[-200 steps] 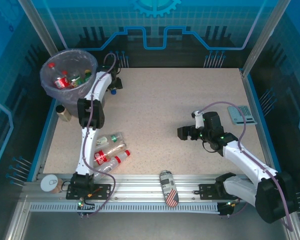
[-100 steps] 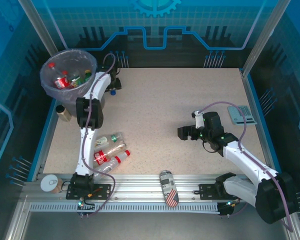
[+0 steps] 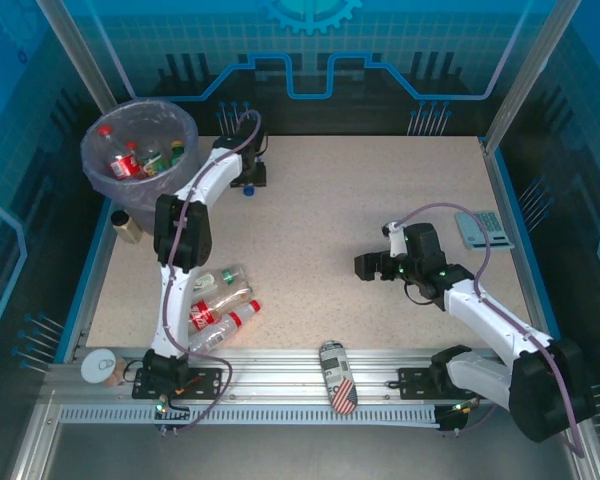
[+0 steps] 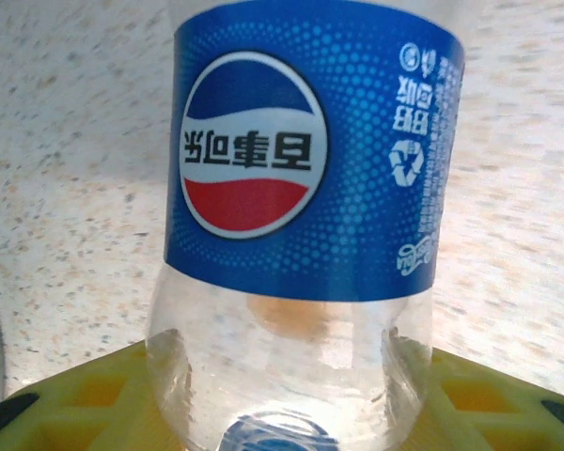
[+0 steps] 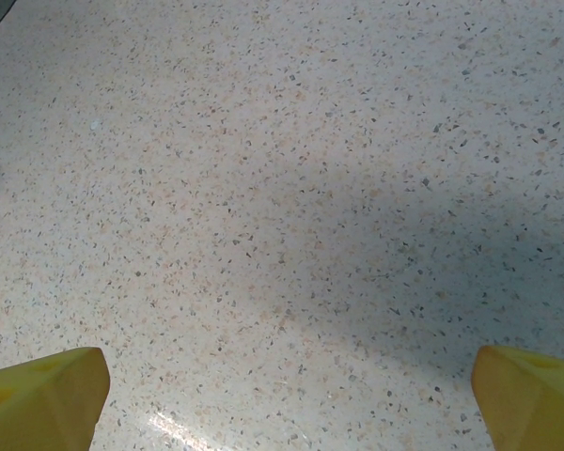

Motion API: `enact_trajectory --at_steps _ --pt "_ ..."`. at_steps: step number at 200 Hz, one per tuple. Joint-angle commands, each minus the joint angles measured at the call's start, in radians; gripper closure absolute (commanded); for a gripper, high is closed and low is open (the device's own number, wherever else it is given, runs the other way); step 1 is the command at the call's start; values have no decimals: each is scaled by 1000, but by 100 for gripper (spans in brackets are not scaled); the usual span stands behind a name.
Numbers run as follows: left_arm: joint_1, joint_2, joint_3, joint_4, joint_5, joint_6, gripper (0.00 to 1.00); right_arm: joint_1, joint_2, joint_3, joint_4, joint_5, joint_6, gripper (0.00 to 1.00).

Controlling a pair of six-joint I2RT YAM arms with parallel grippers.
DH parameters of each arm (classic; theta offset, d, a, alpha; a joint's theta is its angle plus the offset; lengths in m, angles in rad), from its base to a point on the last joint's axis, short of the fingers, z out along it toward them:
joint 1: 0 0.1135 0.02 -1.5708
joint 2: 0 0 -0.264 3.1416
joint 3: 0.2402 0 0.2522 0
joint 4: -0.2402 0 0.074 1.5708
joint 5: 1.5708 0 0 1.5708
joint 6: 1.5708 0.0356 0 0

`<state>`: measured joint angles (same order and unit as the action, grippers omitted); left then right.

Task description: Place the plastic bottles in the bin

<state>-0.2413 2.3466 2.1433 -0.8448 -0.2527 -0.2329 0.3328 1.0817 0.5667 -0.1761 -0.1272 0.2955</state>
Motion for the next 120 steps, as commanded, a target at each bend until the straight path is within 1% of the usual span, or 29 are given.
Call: enact_trajectory --at_steps 1,20,35,63,81,102,120 --pt "-34 -109 -8 29 35 33 56 -4 9 37 -12 1 -7 0" --pt "-59 -169 0 10 40 39 58 -4 17 46 -11 1 -10 0" --pt "-73 -231 1 -10 39 44 62 -3 21 49 -8 1 -11 0" --pt "-75 -378 -27 -18 55 36 64 -4 38 57 -2 -3 -13 0" --pt "-69 -461 -16 -48 50 48 68 -2 48 69 -4 -11 -13 0" --pt "-30 -540 4 -105 54 55 71 5 53 78 -3 -11 -13 0" --pt "42 -613 -27 -132 50 39 72 11 58 82 6 -12 -6 0"
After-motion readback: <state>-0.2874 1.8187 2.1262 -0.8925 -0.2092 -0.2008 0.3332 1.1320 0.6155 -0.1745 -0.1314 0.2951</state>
